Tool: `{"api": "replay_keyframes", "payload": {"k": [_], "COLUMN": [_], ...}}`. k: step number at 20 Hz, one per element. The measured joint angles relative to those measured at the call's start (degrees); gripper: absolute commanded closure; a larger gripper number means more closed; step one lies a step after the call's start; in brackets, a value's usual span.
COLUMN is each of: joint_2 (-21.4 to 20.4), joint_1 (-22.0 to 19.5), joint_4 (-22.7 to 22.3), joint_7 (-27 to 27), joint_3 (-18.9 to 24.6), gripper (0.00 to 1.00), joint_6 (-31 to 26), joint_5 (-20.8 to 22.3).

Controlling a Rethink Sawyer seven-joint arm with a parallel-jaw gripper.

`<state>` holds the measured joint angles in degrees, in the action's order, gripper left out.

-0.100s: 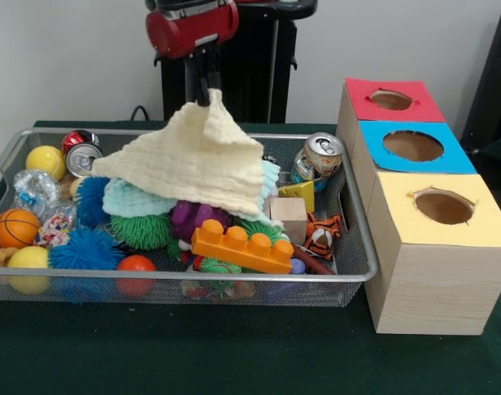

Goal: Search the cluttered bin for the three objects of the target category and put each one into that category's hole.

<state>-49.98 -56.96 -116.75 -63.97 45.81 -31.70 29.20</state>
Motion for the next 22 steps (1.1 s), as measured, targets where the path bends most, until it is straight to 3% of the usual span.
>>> {"api": "replay_keyframes", "payload": {"k": [22], "joint_2": [0.9], "joint_1": [-1.6], "joint_4": [0.7], "joint_7": [0.0], "joint_3": [-1.3], "gripper": [0.00], "joint_6": [0.0], "joint_5": [1.5]}}
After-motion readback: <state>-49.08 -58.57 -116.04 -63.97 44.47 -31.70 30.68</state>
